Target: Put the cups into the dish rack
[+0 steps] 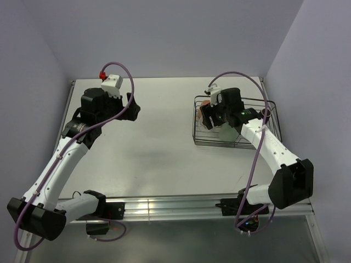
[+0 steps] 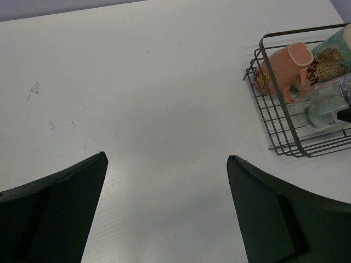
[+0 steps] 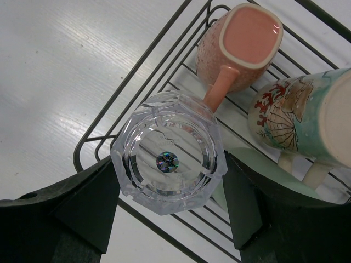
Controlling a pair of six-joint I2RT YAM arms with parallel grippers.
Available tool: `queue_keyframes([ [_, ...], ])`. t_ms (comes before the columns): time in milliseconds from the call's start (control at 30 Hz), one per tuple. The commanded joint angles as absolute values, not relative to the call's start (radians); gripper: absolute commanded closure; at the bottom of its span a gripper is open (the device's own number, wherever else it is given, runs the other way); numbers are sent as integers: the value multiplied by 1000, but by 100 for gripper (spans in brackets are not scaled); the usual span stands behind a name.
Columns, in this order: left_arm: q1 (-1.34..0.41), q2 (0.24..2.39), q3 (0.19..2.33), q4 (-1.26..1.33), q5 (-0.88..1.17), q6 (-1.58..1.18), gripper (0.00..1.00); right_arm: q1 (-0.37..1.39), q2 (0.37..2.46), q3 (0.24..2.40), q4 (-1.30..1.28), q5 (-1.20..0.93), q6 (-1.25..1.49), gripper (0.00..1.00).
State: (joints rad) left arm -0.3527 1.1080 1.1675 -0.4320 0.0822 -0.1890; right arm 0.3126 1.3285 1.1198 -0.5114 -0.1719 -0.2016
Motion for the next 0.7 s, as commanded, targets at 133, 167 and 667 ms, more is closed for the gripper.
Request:
queue_keyframes([
  [133,-348,1121,1209,-416,92,-204,1,324,1338,1101,-443,-167,-187,100],
  [167,-348,1123,1210,-419,91,-203,1,322,1336,1100,-443,-169,-187,100],
  [667,-348,1144,1221,-426,89,-198,1,325,1353,1058,-442,-181,-183,100],
])
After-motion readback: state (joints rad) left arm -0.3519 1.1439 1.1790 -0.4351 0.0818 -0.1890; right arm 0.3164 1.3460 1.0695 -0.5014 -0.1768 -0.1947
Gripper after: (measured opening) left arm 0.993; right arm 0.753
